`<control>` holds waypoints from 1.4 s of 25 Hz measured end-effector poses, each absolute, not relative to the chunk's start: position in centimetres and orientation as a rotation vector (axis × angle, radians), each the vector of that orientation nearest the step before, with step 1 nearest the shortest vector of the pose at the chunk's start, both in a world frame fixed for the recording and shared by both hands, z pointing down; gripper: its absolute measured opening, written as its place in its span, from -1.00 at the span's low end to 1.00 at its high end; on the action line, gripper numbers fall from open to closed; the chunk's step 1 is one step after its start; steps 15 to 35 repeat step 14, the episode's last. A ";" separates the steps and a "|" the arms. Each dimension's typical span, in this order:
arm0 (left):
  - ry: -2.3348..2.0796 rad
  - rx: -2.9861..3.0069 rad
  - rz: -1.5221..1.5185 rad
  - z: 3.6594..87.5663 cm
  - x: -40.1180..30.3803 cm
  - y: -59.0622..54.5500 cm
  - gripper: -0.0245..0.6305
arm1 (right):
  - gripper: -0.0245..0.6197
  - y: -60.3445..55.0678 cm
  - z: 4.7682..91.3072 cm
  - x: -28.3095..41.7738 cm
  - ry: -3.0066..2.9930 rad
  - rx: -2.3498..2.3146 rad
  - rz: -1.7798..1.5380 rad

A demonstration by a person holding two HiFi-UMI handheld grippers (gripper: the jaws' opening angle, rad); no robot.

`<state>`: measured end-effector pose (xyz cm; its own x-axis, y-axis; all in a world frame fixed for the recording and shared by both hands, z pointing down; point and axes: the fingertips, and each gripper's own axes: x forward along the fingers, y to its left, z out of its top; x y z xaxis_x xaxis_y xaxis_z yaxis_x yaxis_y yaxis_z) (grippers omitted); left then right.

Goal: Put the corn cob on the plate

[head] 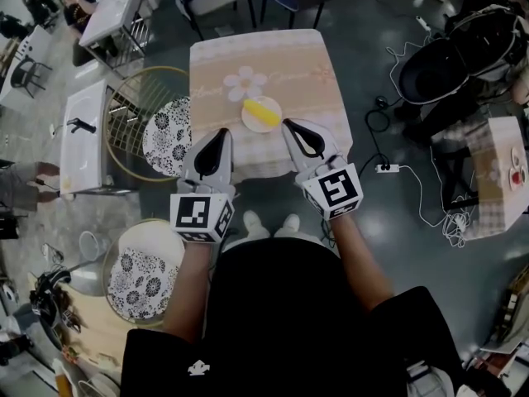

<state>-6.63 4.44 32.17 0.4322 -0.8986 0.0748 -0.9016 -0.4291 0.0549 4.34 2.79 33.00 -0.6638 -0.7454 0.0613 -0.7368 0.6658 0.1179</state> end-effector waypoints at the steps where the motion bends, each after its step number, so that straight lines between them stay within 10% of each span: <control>1: -1.628 2.584 0.054 32.2 -6.7 4.5 -0.91 | -0.92 2.8 33.0 4.3 -2.772 1.234 -0.126; 35: -1.628 2.580 0.059 32.3 -6.5 4.8 -0.91 | -0.92 2.8 33.3 4.5 -2.772 1.246 -0.114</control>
